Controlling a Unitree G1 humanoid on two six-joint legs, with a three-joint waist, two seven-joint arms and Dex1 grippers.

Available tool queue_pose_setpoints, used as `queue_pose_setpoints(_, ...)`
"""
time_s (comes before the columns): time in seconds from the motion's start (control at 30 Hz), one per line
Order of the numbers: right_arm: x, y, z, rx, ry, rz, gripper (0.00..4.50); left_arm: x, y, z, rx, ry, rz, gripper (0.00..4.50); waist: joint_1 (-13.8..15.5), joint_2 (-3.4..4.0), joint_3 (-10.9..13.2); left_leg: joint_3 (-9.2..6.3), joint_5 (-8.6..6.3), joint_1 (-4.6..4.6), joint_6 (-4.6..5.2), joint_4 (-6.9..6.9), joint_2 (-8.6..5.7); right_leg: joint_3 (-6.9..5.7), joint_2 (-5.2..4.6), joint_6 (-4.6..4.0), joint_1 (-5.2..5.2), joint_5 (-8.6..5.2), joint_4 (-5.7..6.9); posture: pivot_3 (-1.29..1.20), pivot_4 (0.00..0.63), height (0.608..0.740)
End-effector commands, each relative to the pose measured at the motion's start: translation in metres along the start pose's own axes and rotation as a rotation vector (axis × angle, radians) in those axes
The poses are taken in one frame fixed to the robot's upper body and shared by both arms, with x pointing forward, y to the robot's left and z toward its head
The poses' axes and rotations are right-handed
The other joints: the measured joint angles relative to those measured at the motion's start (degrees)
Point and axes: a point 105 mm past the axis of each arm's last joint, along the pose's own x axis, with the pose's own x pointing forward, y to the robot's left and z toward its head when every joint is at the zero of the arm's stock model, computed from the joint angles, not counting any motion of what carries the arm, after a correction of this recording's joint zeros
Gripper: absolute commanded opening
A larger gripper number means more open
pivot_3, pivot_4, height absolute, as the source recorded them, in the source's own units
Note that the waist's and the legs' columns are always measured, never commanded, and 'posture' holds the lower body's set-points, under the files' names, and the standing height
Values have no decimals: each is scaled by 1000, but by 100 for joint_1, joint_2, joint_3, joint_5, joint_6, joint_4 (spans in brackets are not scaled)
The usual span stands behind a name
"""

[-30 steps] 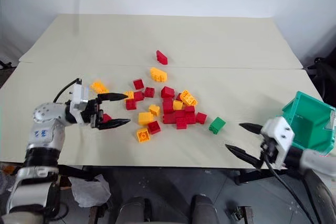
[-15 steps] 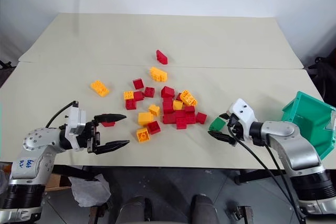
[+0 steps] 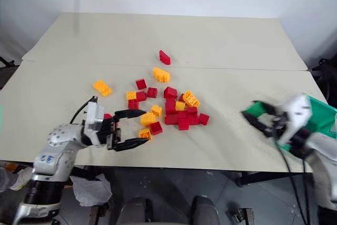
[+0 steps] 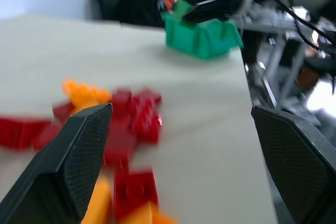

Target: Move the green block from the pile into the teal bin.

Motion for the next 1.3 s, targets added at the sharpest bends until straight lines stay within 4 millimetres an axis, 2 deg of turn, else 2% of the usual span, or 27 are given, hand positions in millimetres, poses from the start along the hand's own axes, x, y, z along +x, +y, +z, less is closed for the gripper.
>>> queue_pose_setpoints(0.03, -44, -48, 24, -136, -36, -342, 2131, 21, -2, -1, 41, 13, -12, 4500, -10, 1, 0, 0, 0, 0, 0, 0, 0, 0, 0, 0, 0, 0, -2, 0, 150, 740)
queue_pose_setpoints(0.1, -59, -65, 18, -185, 32, -471, 2131, 28, 2, -5, 45, 30, 1, 4500, -56, 3, -1, 1, 0, 2, 0, 0, 0, 1, 0, 0, 0, 0, -1, 0, 150, 740)
queue_pose_setpoints(0.2, -68, -76, -2, -142, 144, -525, 2131, 34, 1, -7, 34, 33, -16, 4500, -101, 11, -7, 3, 1, 9, -1, 0, 0, 5, 1, 0, 2, 0, 0, 0, 150, 740)
queue_pose_setpoints(0.53, -50, -89, -34, -25, 224, -468, 2131, 36, 6, -6, 53, 36, -19, 4500, -123, 33, -18, 5, 2, 12, 0, -1, 0, 10, 2, 0, 3, 0, 1, 0, 150, 740)
queue_pose_setpoints(0.67, -43, -98, -33, -58, 225, -487, 3481, 28, 14, -3, 65, 37, 27, 4500, -81, 38, -17, 6, 2, 10, 1, -3, -1, 10, 1, 0, 2, 0, -2, 0, 150, 740)
queue_pose_setpoints(0.77, -42, -102, -30, -52, 246, -466, 4486, 20, 12, -1, 69, 35, 19, 4500, -73, 39, -17, 7, 2, 10, 1, -4, -1, 10, 1, 0, 2, 0, -6, 0, 150, 740)
queue_pose_setpoints(0.9, -40, -103, -12, -77, 203, -408, 4486, 11, 6, 0, 67, 41, -9, 4500, -71, 39, -17, 6, 2, 10, 1, -7, -1, 10, 1, 0, 2, 0, -6, 0, 150, 740)
queue_pose_setpoints(1.0, -28, -83, 17, -95, 60, -241, 4486, 0, 9, -4, 75, 77, 5, 4500, -69, 40, -16, 6, 2, 10, 0, -7, -1, 10, 2, 0, 2, 0, -7, 0, 150, 740)
queue_pose_setpoints(1.07, -18, -56, 30, -91, -3, -72, 4486, -12, 11, -5, 75, 96, 27, 4500, -81, 42, -15, 7, 2, 10, 1, -7, -1, 10, 2, 0, 2, 0, -7, 0, 150, 740)
queue_pose_setpoints(1.13, -4, -11, 27, -100, 17, 171, 4486, -34, 16, -8, 106, 134, 73, 4500, -106, 42, -16, 6, 2, 12, 0, -8, 0, 10, 4, 0, 2, 0, -5, 0, 150, 740)
queue_pose_setpoints(1.2, 2, 17, 20, -111, 13, 314, 4486, -51, 23, -13, 106, 178, 128, 4500, -126, 40, -16, 4, 2, 14, 0, -14, 2, 10, 6, 0, 2, 0, -4, 0, 150, 740)
queue_pose_setpoints(1.3, 10, 63, -1, -69, -19, 540, 4486, -85, 21, -25, 86, 303, 205, 4500, -134, 27, -17, 5, 2, 11, 0, -9, 2, 9, 4, 0, 3, 0, -10, 0, 150, 740)
